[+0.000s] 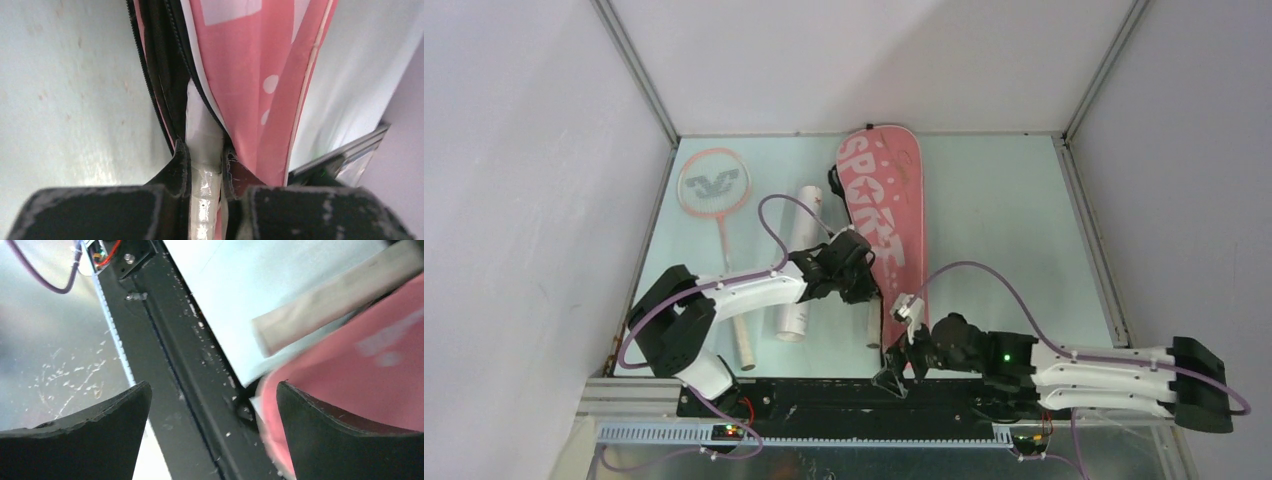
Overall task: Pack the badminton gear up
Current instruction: Place the racket in the racket bag.
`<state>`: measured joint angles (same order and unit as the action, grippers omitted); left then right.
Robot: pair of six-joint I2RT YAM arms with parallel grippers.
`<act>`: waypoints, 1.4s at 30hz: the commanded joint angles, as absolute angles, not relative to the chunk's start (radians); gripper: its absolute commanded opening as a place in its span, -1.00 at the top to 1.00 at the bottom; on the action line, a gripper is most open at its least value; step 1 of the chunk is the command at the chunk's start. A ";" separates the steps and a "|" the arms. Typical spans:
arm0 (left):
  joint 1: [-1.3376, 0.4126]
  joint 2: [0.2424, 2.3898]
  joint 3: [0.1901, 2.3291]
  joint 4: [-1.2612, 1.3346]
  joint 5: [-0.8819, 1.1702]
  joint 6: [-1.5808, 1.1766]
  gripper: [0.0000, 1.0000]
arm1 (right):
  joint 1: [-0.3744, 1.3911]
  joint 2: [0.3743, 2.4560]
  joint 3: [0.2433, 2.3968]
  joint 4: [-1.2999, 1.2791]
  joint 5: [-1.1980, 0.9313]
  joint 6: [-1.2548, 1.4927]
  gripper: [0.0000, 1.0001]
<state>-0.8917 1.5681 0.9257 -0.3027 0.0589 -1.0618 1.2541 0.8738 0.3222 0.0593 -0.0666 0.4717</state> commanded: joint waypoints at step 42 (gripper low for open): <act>-0.855 1.370 1.070 -0.472 -0.301 -1.055 1.00 | 1.364 1.276 0.721 -0.399 0.843 0.335 0.06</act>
<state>-0.8597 1.4357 1.0084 -0.4946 -0.2173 -1.0798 1.3697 1.2350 0.6590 -0.4141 0.7876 0.3065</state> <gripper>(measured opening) 0.154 0.576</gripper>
